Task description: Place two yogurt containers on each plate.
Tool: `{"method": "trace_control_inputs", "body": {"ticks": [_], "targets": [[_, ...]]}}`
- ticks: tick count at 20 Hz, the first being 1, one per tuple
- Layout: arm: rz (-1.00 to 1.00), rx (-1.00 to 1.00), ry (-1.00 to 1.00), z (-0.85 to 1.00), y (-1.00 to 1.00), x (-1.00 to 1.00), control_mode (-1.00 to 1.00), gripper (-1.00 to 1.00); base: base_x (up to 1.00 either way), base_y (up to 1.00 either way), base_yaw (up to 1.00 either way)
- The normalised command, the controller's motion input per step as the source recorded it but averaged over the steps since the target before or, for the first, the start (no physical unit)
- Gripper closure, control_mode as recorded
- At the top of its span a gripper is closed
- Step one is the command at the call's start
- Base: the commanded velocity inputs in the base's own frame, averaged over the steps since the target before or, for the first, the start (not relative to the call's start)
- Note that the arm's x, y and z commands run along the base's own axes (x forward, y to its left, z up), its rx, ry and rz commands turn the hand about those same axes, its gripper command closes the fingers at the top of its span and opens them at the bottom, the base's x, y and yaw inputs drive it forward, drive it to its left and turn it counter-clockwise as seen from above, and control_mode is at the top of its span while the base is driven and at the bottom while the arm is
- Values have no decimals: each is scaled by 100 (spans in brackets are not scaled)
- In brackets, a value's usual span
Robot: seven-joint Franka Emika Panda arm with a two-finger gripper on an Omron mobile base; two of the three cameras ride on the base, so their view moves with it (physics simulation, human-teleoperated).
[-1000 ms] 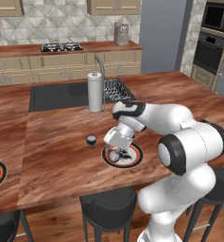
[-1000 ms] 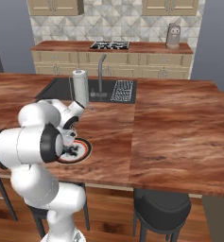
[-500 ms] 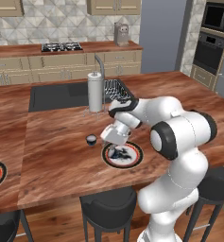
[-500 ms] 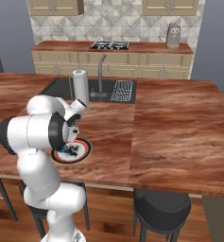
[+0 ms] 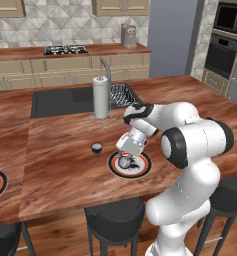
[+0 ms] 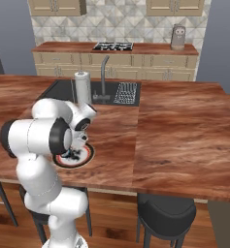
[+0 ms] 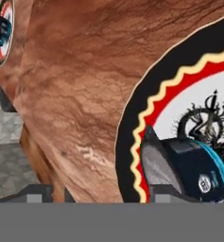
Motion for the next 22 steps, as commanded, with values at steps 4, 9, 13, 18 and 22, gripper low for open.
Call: {"method": "trace_control_inputs", "body": {"ticks": [4, 9, 13, 18, 22], "targets": [[-3, 0, -1, -4, -61, -20, -100, -100, 0, 0, 0], [-4, -1, -1, 13, -35, 0, -100, -100, 0, 0, 0], [0, -13, 0, 80, 50, 1, -100, -100, 0, 0, 0], [-8, -53, 0, 49, 74, 32, -100, -100, 0, 0, 0], [-7, -56, 0, -3, 50, 67, -100, -100, 0, 0, 0]]}}
